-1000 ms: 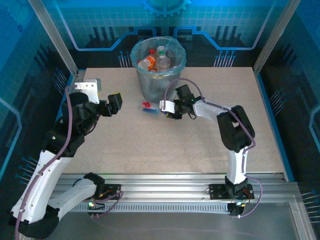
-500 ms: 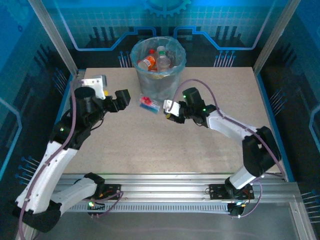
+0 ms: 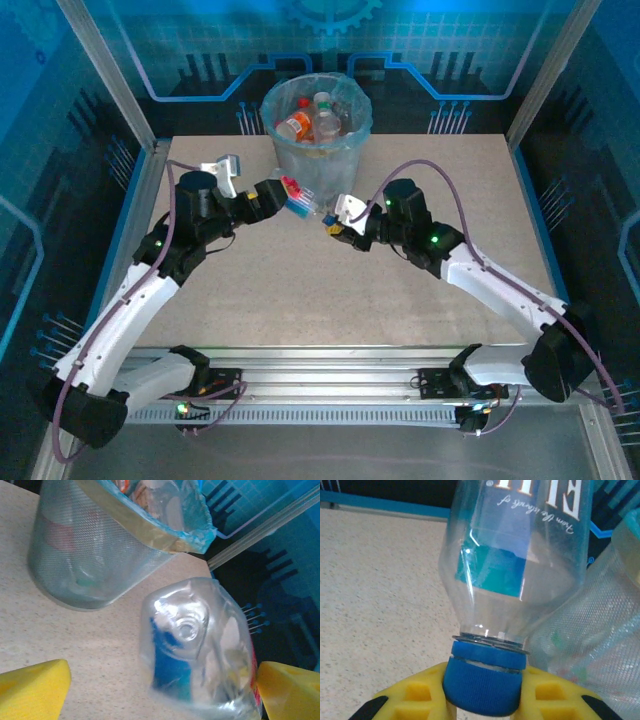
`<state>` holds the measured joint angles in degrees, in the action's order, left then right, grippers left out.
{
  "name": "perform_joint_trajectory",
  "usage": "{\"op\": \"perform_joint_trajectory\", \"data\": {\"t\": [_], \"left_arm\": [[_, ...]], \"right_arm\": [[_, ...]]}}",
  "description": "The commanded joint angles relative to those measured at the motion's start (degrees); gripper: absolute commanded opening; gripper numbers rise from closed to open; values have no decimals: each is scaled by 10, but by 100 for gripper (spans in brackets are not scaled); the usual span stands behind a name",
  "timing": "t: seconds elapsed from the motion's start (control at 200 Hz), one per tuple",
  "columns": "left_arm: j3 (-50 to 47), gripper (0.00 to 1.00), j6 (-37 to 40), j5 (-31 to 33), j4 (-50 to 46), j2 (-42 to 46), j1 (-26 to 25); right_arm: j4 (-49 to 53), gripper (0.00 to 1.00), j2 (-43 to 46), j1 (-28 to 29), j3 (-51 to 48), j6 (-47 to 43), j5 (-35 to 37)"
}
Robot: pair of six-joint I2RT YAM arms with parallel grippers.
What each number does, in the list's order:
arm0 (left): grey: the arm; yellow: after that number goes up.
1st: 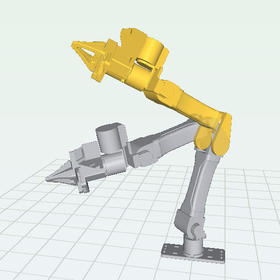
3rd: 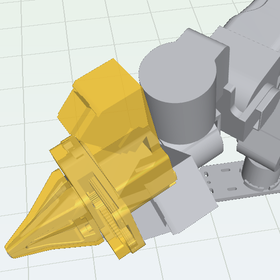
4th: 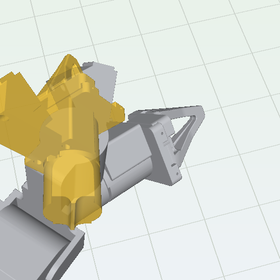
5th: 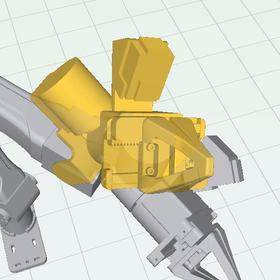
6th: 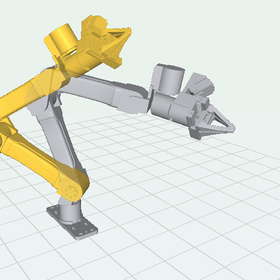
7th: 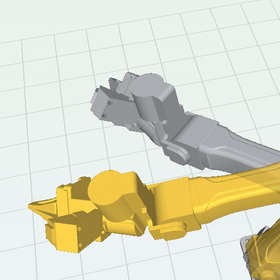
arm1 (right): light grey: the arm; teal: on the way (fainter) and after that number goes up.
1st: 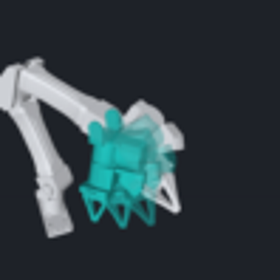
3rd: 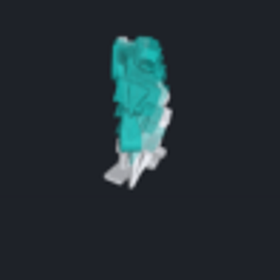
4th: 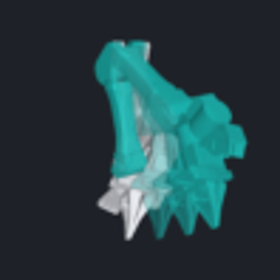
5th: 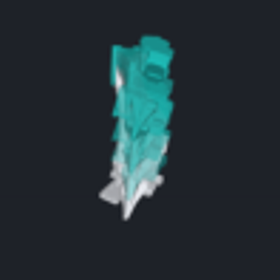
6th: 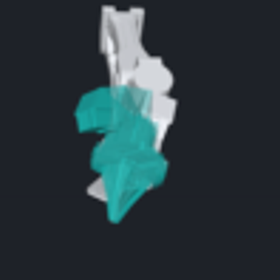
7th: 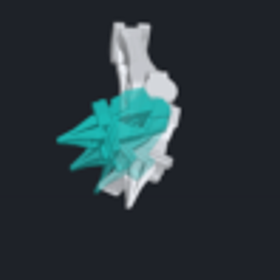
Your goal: Put the plastic bottles in the bin
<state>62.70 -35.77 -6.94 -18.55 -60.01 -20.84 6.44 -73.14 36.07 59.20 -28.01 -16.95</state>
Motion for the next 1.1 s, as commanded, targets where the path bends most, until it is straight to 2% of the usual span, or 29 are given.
{"op": "perform_joint_trajectory", "data": {"t": [0.0,0.23,0.33,0.45,0.545,0.655,0.715,0.875,1.096], "left_arm": [[-10,93,-34,-44,45,1,3],[-35,65,-58,-74,60,34,2],[-58,59,-71,-71,67,66,1],[-76,55,-73,-49,57,99,1],[-71,52,-68,-26,46,114,2],[-48,51,-51,2,37,114,1],[-26,51,-35,21,34,107,2],[53,52,27,95,45,65,3],[207,52,113,153,92,-82,7]], "right_arm": [[-5,15,20,24,-7,10,-12],[-2,16,34,59,-7,6,4],[5,20,36,76,-2,7,17],[20,30,27,88,14,9,33],[39,42,6,92,43,26,66],[56,63,-11,92,80,51,120],[59,71,-14,92,87,53,143],[74,76,-13,91,93,54,204],[127,77,-15,74,102,37,301]]}}
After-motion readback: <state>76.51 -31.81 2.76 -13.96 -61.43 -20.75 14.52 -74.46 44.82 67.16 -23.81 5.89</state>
